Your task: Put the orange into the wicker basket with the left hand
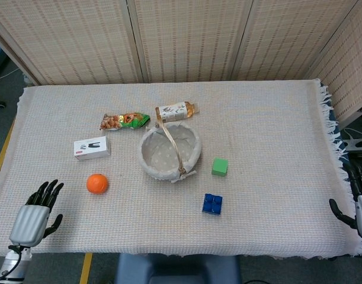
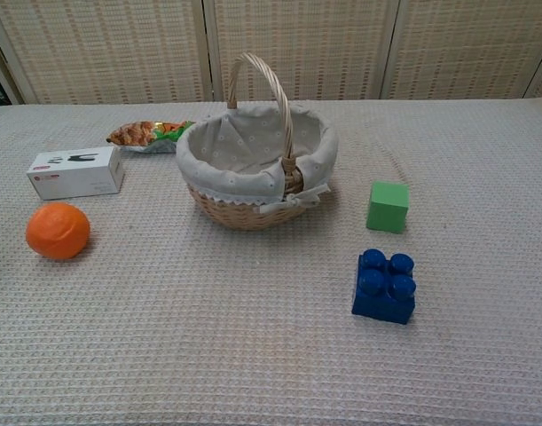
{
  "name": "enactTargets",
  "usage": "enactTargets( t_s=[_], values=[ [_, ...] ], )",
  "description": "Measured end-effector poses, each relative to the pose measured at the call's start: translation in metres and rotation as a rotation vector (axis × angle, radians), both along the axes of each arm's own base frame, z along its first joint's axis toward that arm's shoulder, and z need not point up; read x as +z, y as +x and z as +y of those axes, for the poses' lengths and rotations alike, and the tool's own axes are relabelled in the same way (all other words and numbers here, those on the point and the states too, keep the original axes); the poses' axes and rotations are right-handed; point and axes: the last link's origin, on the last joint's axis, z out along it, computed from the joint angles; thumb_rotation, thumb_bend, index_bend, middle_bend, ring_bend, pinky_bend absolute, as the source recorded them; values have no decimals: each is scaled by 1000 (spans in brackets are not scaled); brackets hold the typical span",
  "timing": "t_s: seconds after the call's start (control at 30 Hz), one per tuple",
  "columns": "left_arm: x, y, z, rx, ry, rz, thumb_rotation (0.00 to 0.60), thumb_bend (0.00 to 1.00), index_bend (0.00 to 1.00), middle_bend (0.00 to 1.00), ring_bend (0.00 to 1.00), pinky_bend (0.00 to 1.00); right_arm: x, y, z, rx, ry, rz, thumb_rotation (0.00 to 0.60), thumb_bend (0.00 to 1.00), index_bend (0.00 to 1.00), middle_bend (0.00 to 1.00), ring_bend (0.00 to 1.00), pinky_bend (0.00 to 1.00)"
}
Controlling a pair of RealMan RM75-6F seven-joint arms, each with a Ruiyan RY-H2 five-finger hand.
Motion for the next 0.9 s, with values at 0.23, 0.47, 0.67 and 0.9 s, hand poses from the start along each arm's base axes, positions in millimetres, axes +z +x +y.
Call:
enactTargets(
  t_s=[0.23,0.47,0.67,0.9],
  values=[
    [-20,11,22,-46,-86,13,600,319,0,0,0,133,-4,2,1,6,17,9,600,224,0,0,0,176],
    [-51,29,49,-69,-195,17,600,304,0,0,0,115,-2,0,-1,3,21,5,600,224,0,0,0,176],
    [-74,39,71,-54,-234,25,600,301,0,0,0,115,-3,1,-1,7,26,5,600,224,0,0,0,176],
    [-90,37,95,-40,-221,64,600,298,0,0,0,115,-4,1,-1,6,33,9,600,224,0,0,0,176]
  ],
)
